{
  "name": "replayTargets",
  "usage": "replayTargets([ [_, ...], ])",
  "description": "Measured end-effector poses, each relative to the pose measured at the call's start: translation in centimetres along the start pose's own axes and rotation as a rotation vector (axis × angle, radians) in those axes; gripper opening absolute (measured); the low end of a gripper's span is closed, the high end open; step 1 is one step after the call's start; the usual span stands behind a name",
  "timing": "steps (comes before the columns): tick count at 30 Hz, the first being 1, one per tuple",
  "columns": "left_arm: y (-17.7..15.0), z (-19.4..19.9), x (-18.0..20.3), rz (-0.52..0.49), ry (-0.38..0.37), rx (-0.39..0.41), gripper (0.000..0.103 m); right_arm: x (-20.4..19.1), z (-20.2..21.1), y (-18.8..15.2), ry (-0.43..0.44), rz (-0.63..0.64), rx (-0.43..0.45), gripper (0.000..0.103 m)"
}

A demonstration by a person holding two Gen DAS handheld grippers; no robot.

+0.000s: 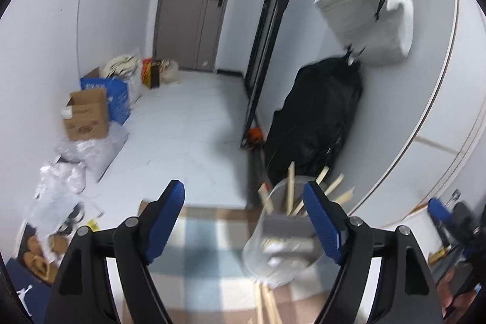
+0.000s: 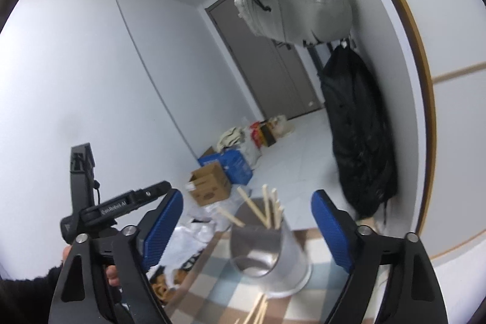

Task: Organize utensils
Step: 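Lower both open grippers down to the remaining sticks on the rug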

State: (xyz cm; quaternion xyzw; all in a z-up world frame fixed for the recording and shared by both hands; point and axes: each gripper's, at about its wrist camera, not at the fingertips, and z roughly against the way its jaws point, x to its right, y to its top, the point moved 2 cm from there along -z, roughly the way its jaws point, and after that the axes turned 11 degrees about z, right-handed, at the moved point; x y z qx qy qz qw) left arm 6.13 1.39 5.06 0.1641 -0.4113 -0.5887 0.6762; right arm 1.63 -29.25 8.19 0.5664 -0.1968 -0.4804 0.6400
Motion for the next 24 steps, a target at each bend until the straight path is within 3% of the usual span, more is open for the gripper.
replayTargets([
  [15, -12.9, -6.9, -2.0, -0.061, 0.199, -0.426, 0.077, -1.1, -0.3, -6.4, 0.014, -0.028, -0.151, 0.091],
  [21, -16.0, -9.3, -2.5, -0.071, 0.233, -0.55, 0.071, -0.6, 0.3, -6.7, 0.034, -0.064, -0.139, 0.091],
  [24, -16.4, -10.0, -2.8, -0.094, 0.262, -0.564, 0.067, -0.3, 0.4, -6.8, 0.033, -0.072, -0.144, 0.091],
])
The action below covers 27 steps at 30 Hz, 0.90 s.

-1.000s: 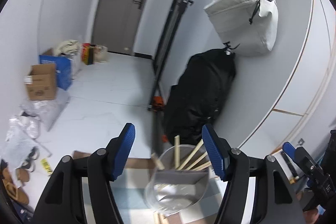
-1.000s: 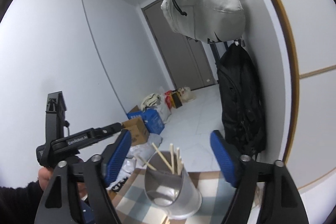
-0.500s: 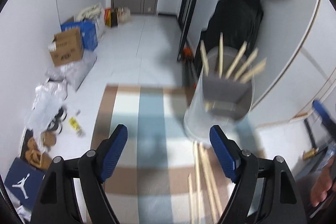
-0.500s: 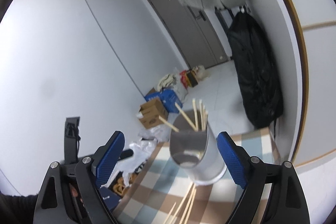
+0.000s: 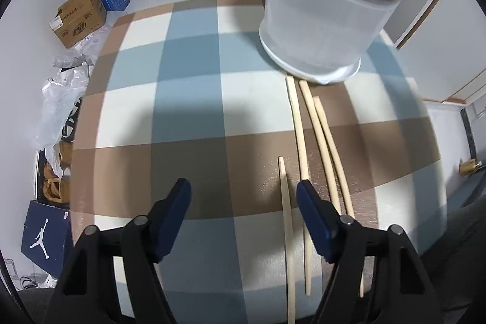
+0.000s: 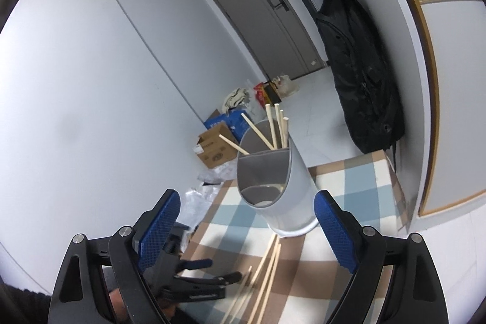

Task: Organize utensils
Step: 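Lower both open grippers down to the remaining sticks on the rug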

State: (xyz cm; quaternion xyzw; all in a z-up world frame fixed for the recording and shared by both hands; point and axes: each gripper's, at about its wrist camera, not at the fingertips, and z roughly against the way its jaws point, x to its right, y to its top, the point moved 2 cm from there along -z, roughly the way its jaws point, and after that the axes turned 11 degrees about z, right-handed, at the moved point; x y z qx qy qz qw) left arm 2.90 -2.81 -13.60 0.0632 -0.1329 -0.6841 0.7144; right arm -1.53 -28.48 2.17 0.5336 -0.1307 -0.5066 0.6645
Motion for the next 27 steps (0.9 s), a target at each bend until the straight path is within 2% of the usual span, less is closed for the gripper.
replayTargets([
  [4, 0.5, -0.4, -0.4, -0.003, 0.047, 0.007, 0.066, 0.3, 0.3, 0.0, 0.002, -0.006, 0.0, 0.091],
  [13, 0.6, -1.3, -0.8, 0.002, 0.028, 0.02, 0.065, -0.1, 0.1, -0.2, -0.006, 0.02, -0.005, 0.091],
  [16, 0.1, -1.1, -0.5, -0.022, 0.012, 0.03, 0.053, -0.2, 0.1, -0.3, -0.002, 0.018, -0.007, 0.091],
  [18, -0.3, -0.7, -0.1, -0.047, -0.009, 0.056, 0.028, -0.3, 0.0, -0.3, -0.007, 0.017, -0.011, 0.091],
  [19, -0.4, -0.6, -0.1, -0.054, -0.018, 0.065, 0.02, -0.2, 0.0, -0.3, -0.007, 0.015, -0.014, 0.091],
  [20, -0.4, -0.5, -0.1, -0.051, -0.029, 0.066, 0.007, -0.2, 0.0, -0.3, -0.008, 0.013, -0.014, 0.091],
  [21, -0.4, -0.5, -0.1, -0.041, -0.04, 0.065, 0.003, -0.1, 0.0, -0.3, -0.012, 0.011, -0.013, 0.091],
  [27, 0.0, -0.3, -1.2, 0.014, -0.115, 0.063, 0.0, 0.2, -0.4, -0.6, -0.026, -0.004, -0.038, 0.091],
])
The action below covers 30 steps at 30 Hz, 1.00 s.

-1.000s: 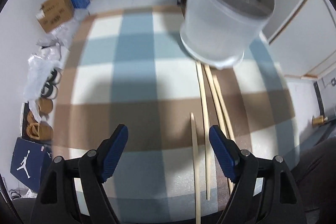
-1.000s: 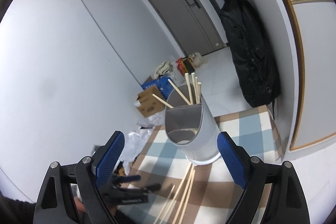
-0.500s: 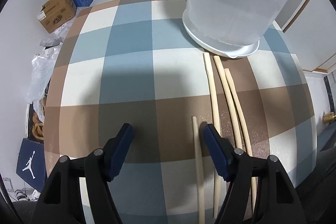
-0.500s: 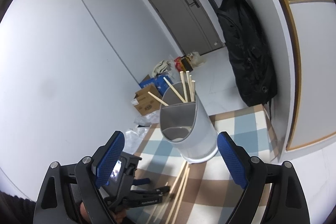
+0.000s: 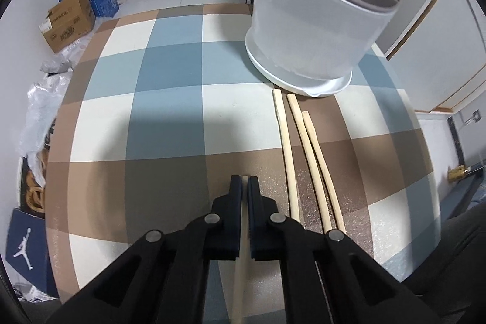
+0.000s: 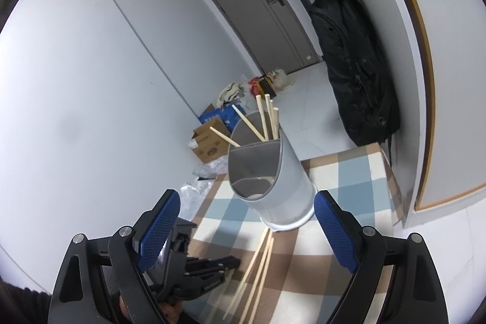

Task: Organize utensils
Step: 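Lower both open grippers down to the remaining sticks on the rug, then close the left gripper on a wooden stick and lift it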

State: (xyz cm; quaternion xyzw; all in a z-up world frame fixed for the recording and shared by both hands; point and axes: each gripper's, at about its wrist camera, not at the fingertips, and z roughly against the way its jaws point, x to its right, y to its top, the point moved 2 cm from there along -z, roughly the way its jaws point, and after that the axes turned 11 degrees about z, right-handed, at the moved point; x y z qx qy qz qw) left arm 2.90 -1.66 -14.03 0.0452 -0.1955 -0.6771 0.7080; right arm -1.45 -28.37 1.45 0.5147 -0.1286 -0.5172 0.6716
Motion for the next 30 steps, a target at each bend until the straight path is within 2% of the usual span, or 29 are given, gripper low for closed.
replayTargets([
  [7, 2.4, 0.6, -2.6, 0.109, -0.04, 0.021, 0.0, -0.8, -1.5, -0.9, -0.016, 0.036, -0.075, 0.091],
  [10, 3.7, 1.8, -3.4, 0.138, -0.065, 0.064, 0.0, -1.3, -3.1, -1.7, -0.007, 0.053, -0.148, 0.091],
  [13, 5.1, 3.6, -3.8, 0.142, -0.092, 0.136, 0.0, -2.3, -5.9, -3.4, 0.015, 0.071, -0.27, 0.089],
  [15, 5.7, 4.6, -4.0, 0.145, -0.109, 0.178, 0.0, -3.1, -7.8, -4.8, 0.008, 0.108, -0.354, 0.074],
  [16, 6.1, 4.8, -4.2, 0.147, -0.117, 0.19, 0.0, -3.6, -9.0, -5.6, 0.003, 0.133, -0.405, 0.058],
  [17, 6.0, 5.0, -4.2, 0.151, -0.127, 0.205, 0.0, -4.1, -10.4, -6.4, -0.001, 0.153, -0.459, 0.052],
  [19, 5.7, 4.9, -4.2, 0.161, -0.147, 0.219, 0.0, -4.6, -12.4, -7.5, -0.01, 0.169, -0.51, 0.048],
  [25, 6.0, 5.0, -5.8, 0.205, -0.189, 0.22, 0.0, -5.2, -16.4, -8.0, -0.045, 0.182, -0.531, 0.043],
  [30, 6.5, 6.1, -6.8, 0.22, -0.212, 0.256, 0.0, -5.6, -19.6, -7.6, -0.155, 0.293, -0.574, 0.038],
])
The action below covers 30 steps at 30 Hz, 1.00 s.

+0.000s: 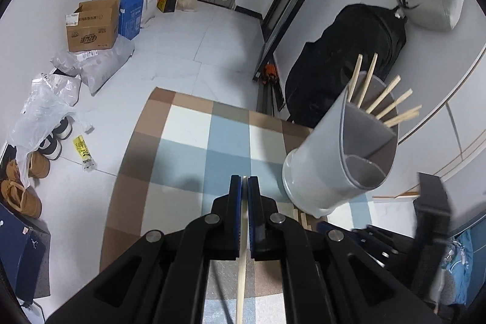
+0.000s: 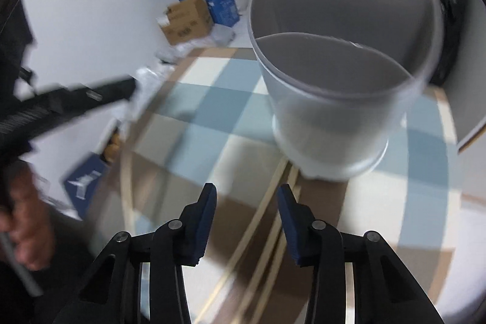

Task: Organize utensils
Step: 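Close the left gripper on a wooden stick and lift it, then grasp a stick with the right gripper and lift while the left holds its stick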

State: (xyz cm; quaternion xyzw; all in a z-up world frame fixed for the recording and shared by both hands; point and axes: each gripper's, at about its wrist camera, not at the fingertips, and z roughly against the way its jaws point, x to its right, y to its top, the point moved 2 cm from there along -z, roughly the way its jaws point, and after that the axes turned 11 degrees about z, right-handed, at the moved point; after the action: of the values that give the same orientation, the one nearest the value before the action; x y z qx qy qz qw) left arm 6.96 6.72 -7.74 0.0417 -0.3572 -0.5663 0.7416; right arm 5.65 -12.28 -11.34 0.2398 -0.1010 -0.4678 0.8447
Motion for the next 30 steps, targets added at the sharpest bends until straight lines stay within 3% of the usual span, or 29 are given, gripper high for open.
replayTargets([
  [2, 0.1, 0.2, -0.1, -0.003, -0.004, 0.008, 0.0, -0.1, -0.9, 0.6, -0.033, 0.02, -0.032, 0.031],
  [11, 0.6, 1.0, -0.5, 0.022, -0.048, 0.012, 0.0, 0.6, -3.3, 0.9, -0.064, -0.009, -0.133, 0.028],
  [18, 0.7, 1.6, -0.4, 0.005, -0.053, 0.039, 0.0, 0.1, -3.4, 1.0, -0.051, 0.01, -0.115, 0.027],
  [20, 0.7, 1.6, -0.5, 0.006, -0.059, 0.038, 0.0, -0.2, -3.1, 0.7, -0.042, 0.016, -0.109, 0.015],
  [22, 0.7, 1.7, -0.6, 0.007, -0.056, 0.039, 0.0, -0.4, -2.9, 0.4, -0.014, 0.009, -0.104, 0.012],
  [30, 0.7, 1.7, -0.7, 0.016, -0.06, 0.036, 0.0, -0.6, -3.7, 1.5, 0.002, 0.01, -0.136, 0.013],
])
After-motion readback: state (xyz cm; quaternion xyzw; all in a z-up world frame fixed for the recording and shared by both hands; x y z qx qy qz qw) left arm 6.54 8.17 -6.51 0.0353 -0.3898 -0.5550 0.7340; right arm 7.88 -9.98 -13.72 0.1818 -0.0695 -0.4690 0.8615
